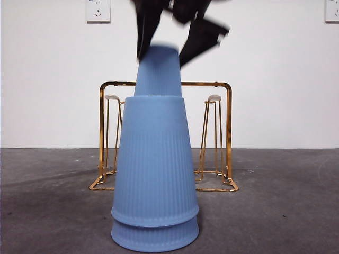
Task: The left arm pick up the left cup on cup holder and place it on desk, then the right arm insert the right cup into the first cup, and then the left arm insert the mid cup into the first cup
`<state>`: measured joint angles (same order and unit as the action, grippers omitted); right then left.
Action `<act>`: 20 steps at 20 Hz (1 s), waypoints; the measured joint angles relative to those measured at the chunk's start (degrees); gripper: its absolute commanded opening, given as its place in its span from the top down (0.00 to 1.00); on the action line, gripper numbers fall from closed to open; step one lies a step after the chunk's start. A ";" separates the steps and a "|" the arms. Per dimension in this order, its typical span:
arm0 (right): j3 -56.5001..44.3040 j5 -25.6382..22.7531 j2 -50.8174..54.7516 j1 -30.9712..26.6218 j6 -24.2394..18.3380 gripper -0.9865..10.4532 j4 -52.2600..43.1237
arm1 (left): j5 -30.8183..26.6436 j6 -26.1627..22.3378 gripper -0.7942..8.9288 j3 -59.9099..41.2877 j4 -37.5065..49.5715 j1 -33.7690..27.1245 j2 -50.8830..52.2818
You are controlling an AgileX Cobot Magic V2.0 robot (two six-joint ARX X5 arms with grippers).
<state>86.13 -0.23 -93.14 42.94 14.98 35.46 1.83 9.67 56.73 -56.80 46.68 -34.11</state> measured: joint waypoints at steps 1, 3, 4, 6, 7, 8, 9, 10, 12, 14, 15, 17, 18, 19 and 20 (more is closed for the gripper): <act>0.02 -0.02 2.12 0.15 -0.15 0.64 0.35 | 0.02 0.00 0.31 0.00 0.00 0.00 0.00; 0.09 -0.02 6.43 0.66 -0.22 0.64 3.23 | 0.00 0.00 0.31 0.00 0.00 0.00 0.00; 0.09 0.00 8.68 1.18 -0.24 0.64 5.22 | 0.00 0.00 0.31 0.00 0.00 0.00 0.00; 0.09 0.02 13.88 3.10 -1.09 0.64 9.73 | 0.02 0.00 0.31 0.00 0.00 0.00 0.00; 0.09 0.04 16.55 4.52 -1.60 0.64 11.98 | 0.00 0.00 0.31 0.00 0.00 0.00 0.00; 0.09 0.09 18.93 6.19 -1.88 0.64 14.19 | 0.02 0.00 0.31 0.00 0.00 0.00 0.00; 0.04 0.04 20.79 8.11 -2.16 0.64 16.04 | 0.00 0.00 0.31 0.00 0.00 0.00 0.00; -0.66 -0.04 22.23 10.23 -2.32 0.64 16.33 | 0.02 0.00 0.31 0.00 0.00 0.00 0.00; -3.63 -1.79 23.69 14.64 -2.60 0.64 15.43 | 0.00 0.00 0.31 0.00 0.00 0.00 0.00; -7.65 -3.98 23.52 18.27 -2.71 0.64 14.58 | 0.00 0.00 0.31 0.00 0.00 0.00 0.00; -9.64 -4.87 23.26 19.37 -2.75 0.64 13.51 | 0.00 0.00 0.31 0.00 0.00 0.00 0.00; -12.90 -5.40 23.15 19.98 -2.75 0.64 9.46 | 0.00 0.00 0.31 0.00 0.00 0.00 0.00; -14.38 -5.64 23.17 19.96 -2.75 0.64 6.91 | 0.00 0.02 0.31 0.00 0.00 0.00 0.00; -15.91 -5.66 23.15 19.93 -2.75 0.64 4.96 | 0.02 0.09 0.31 0.00 0.00 0.00 0.00; -17.68 -5.77 23.15 19.65 -2.75 0.64 3.61 | 0.00 0.20 0.31 0.00 0.00 0.00 0.00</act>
<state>68.44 -6.00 -70.00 62.59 12.23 39.07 1.83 9.87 56.73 -56.80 46.68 -34.11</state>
